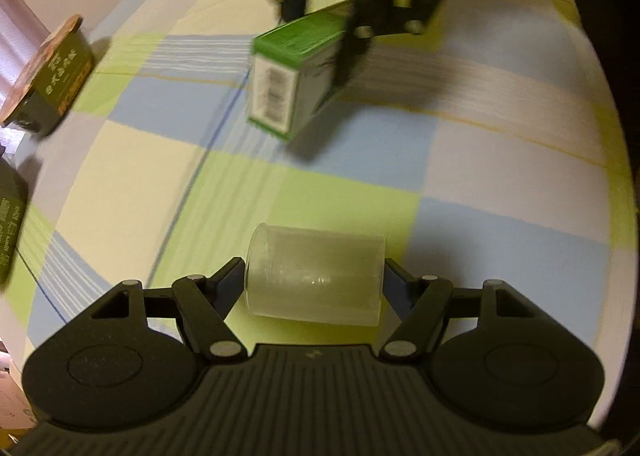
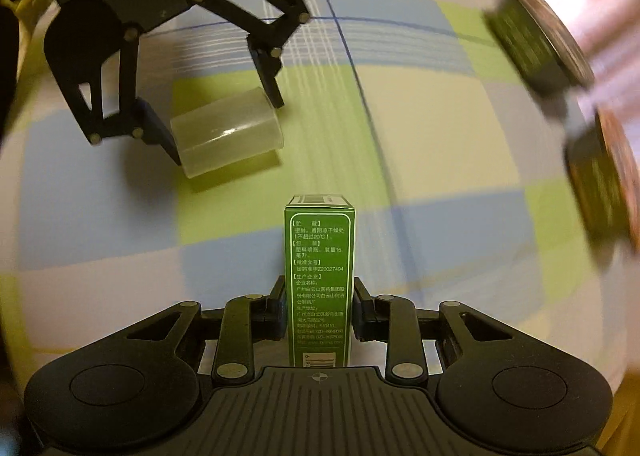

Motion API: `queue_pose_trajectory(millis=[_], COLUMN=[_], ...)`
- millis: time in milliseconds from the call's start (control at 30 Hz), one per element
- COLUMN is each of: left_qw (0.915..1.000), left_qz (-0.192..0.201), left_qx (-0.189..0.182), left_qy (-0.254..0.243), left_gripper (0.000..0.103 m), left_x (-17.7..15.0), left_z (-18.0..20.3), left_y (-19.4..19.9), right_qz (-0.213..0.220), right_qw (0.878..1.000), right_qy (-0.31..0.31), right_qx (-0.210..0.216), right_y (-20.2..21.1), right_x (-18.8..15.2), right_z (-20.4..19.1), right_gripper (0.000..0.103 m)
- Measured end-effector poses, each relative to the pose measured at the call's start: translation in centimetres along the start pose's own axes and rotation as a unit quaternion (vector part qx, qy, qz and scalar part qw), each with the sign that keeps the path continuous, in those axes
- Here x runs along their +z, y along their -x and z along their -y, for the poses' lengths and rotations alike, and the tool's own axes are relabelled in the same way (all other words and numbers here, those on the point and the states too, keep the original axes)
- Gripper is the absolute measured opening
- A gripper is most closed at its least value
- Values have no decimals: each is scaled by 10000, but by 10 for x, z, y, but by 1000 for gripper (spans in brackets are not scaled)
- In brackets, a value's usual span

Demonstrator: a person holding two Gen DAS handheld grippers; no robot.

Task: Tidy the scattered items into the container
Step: 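Grasp the clear plastic cup with the left tool while the right tool grasps the green medicine box, then carry the cup and medicine box over the cardboard box with both tools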

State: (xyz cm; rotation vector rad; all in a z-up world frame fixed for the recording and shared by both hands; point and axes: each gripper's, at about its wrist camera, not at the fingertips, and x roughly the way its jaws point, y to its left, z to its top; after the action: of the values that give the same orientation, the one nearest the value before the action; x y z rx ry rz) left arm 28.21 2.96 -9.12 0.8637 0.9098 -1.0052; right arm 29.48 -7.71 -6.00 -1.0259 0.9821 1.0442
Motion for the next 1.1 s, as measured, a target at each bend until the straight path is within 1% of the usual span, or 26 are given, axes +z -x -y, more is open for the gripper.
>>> queue_pose_trajectory(millis=[133, 200, 300, 367, 433, 567, 633, 733, 933, 1100], left_qw=[9999, 9998, 9987, 9969, 9940, 9885, 9862, 9837, 9766, 9694], left_qz=[-12, -17, -1, 56, 139, 231, 268, 288, 388, 472], left_qx=[33, 73, 135, 132, 142, 180, 193, 277, 471, 629], left_qy=[116, 206, 482, 777, 1077, 1485, 1624, 1753, 2061, 2327], left_gripper=[69, 69, 69, 69, 69, 69, 69, 69, 69, 69], left_x=[8, 13, 23, 29, 34, 45, 51, 60, 79, 97], left_z=[23, 32, 44, 50, 58, 78, 87, 101, 118, 124], left_y=[7, 11, 20, 27, 35, 48, 53, 61, 78, 89], right_qz=[127, 216, 298, 396, 467, 677, 778, 905, 1071, 1229], right_qw=[9962, 9906, 9798, 9666, 9495, 9185, 9072, 8935, 8737, 8587], right_qy=[-866, -1350, -1975, -2534, -3102, -3894, -4132, -4397, -4745, -4970], right_qx=[7, 4, -22, 9, -1, 102, 117, 111, -54, -235], right_y=[19, 30, 42, 48, 54, 66, 73, 85, 115, 139], right_x=[-31, -44, -62, -74, -84, -105, -112, -121, -145, -164], right_z=[-32, -46, -65, -71, -74, -80, -81, -85, -88, -88], right_gripper=[33, 33, 33, 33, 33, 33, 33, 33, 33, 33])
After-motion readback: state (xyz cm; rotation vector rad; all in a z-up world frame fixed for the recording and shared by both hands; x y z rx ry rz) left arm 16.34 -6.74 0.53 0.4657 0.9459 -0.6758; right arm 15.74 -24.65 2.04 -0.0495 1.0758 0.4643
